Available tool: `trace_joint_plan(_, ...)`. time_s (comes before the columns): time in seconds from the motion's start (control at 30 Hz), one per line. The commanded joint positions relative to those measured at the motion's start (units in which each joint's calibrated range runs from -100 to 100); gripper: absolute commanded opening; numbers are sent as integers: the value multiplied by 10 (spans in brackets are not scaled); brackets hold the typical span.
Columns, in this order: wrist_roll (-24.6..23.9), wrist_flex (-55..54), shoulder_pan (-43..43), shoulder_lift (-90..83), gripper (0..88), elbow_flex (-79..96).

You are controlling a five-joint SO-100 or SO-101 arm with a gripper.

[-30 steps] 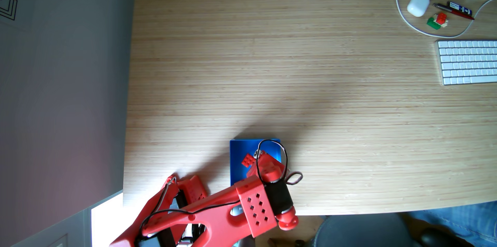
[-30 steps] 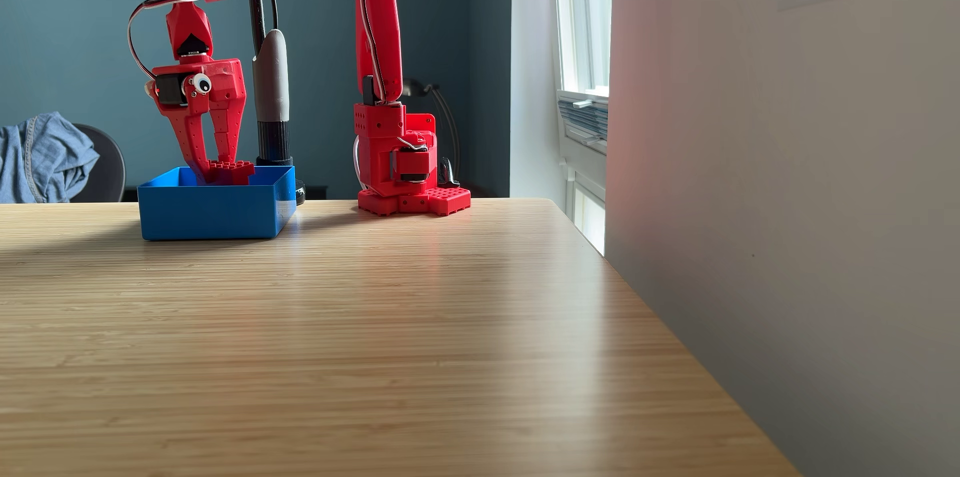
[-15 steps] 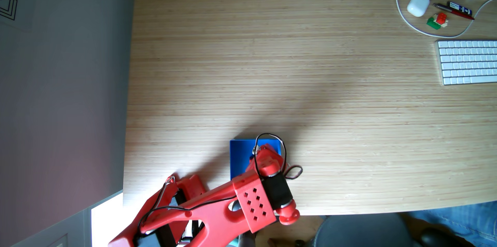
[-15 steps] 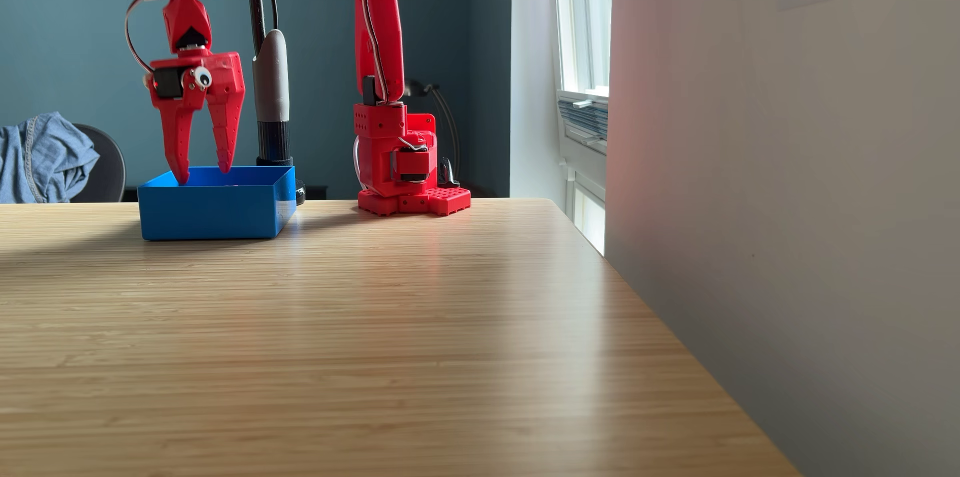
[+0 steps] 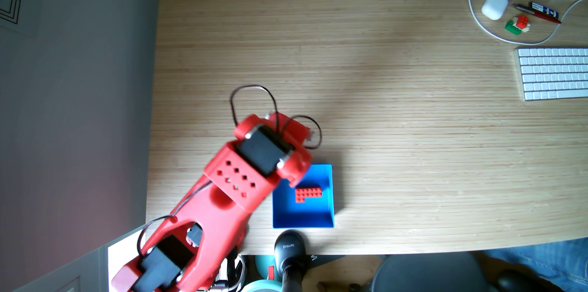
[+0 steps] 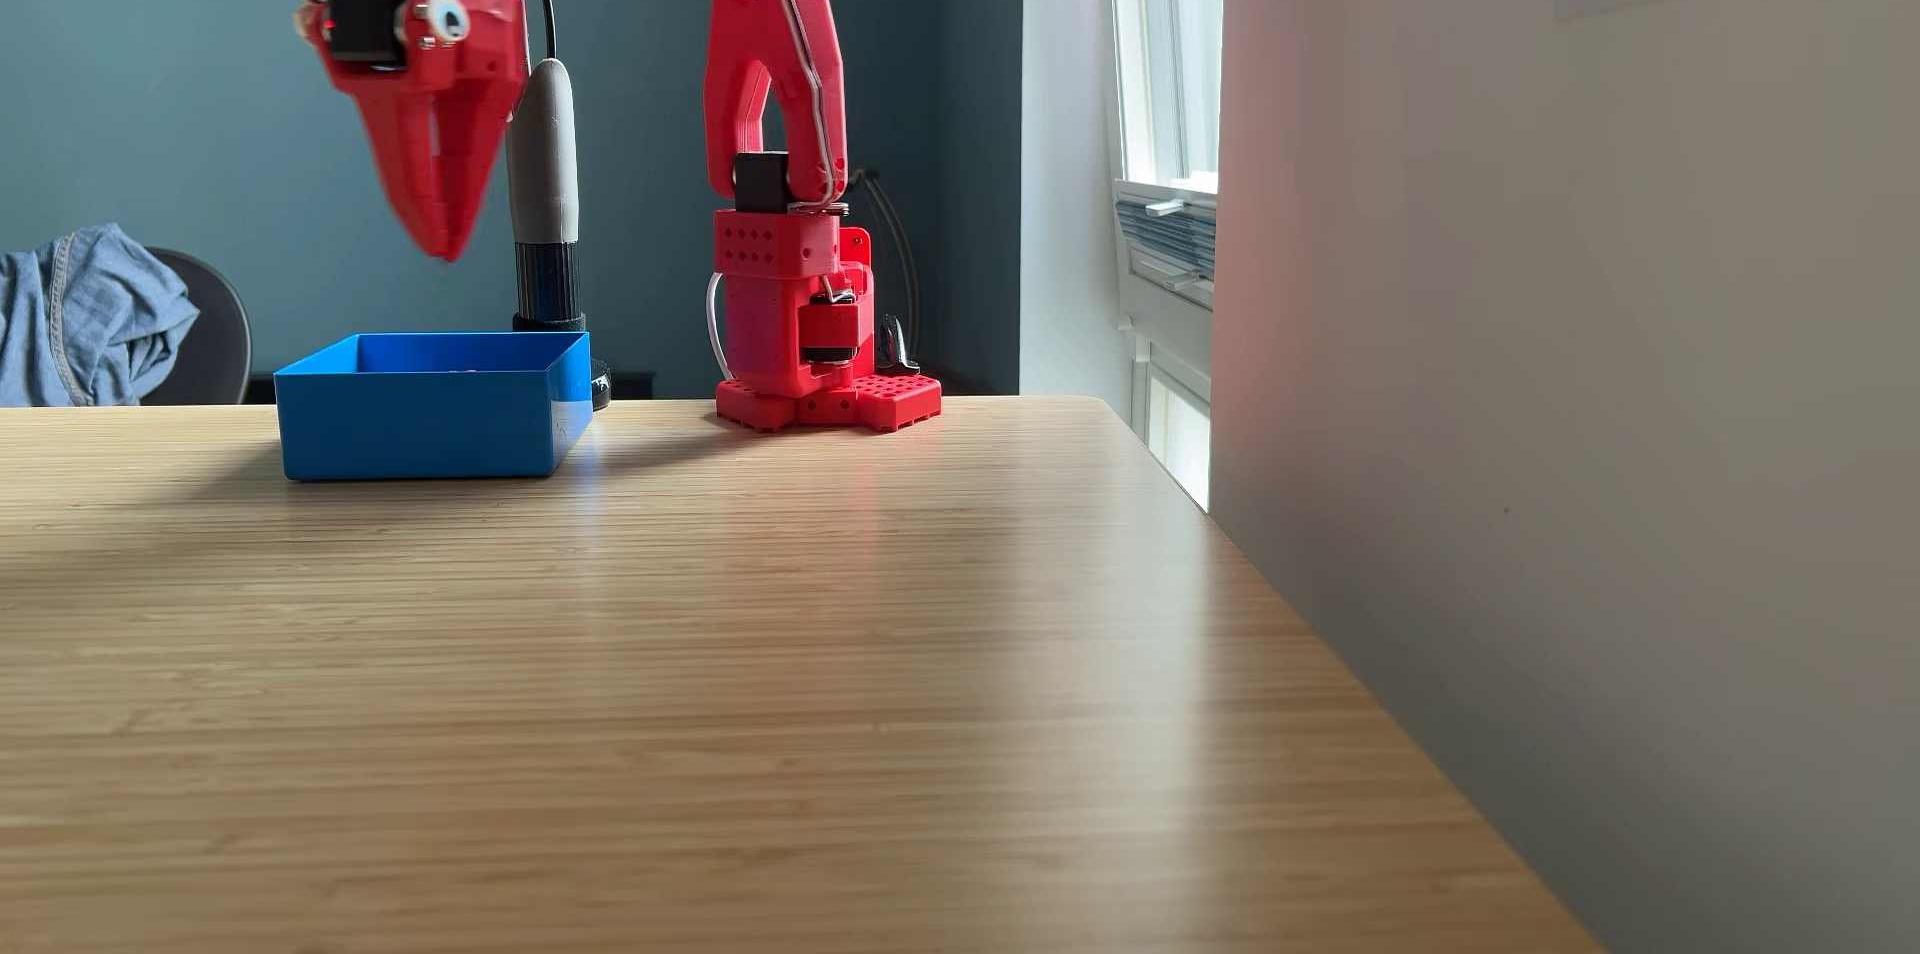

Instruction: Put the red lego brick in blue bin

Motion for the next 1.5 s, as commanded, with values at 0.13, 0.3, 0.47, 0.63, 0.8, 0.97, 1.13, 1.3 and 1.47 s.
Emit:
trace_joint_plan(0.13,-86,1,-191,-45,1,1)
trace_joint_plan(0.3,-113,1,-255,-46,1,14)
trace_joint_plan(0.47,-124,-38,-284,-71,1,78)
trace_joint_plan(0.63,-121,-102,-299,-136,1,179)
trace_joint_plan(0.8,-122,-117,-309,-178,1,229)
trace_joint_plan(0.97,-124,-124,-311,-189,1,250)
trace_joint_plan(1.13,-125,-131,-311,-196,1,271)
trace_joint_plan(1.3,-125,-141,-312,-196,1,283)
trace_joint_plan(1.47,-124,-142,-312,-196,1,287)
